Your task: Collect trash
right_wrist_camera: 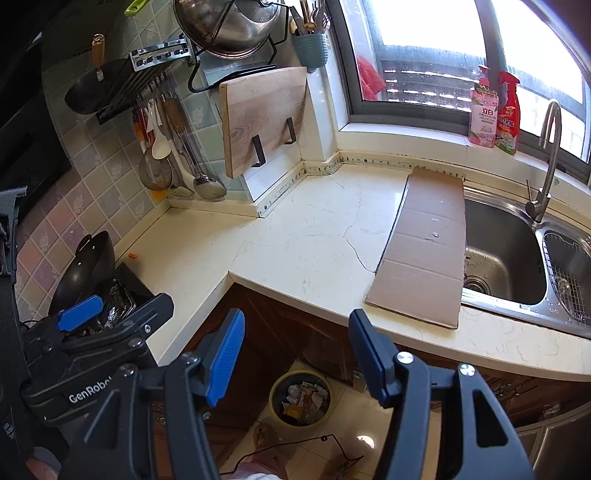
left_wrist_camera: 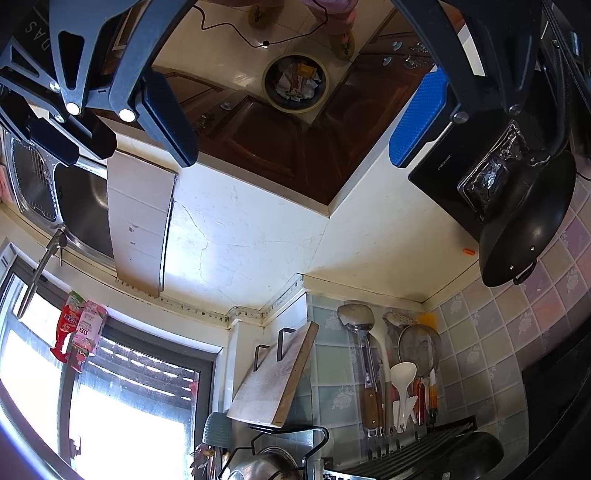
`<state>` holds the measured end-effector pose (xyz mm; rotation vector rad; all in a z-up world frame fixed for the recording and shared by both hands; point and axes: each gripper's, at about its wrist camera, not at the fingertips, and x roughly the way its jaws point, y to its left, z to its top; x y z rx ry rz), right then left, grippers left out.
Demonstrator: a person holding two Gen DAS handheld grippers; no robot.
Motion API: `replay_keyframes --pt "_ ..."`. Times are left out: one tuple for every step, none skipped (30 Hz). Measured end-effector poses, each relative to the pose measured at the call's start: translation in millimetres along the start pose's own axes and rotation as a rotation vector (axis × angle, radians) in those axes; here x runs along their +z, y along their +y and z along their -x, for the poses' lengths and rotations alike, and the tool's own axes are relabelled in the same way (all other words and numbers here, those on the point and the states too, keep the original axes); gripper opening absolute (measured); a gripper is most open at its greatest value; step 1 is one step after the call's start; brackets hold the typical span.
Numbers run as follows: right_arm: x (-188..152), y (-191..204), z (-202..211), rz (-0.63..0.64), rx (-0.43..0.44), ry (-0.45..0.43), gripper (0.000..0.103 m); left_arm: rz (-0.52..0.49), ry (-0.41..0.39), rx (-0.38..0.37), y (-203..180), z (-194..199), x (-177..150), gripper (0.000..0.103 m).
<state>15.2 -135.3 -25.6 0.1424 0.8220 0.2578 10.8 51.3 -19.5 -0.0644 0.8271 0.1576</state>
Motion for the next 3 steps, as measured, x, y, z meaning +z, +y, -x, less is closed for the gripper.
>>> replay_keyframes --pt "-0.1 -1.3 -0.2 -0.002 0.001 0.001 0.059 -0.001 0.002 -0.001 -0.8 -0.1 -0.3 0.102" --pt "-0.2 -2.4 -0.5 -0.003 0.002 0.002 0.059 -0.002 0.004 -0.001 -1.8 -0.6 -0.3 0.102" --pt "-0.2 -3.3 -1.0 -0.004 0.002 0.004 0.059 -0.002 0.007 -0.002 -2.5 -1.6 -0.1 0.102"
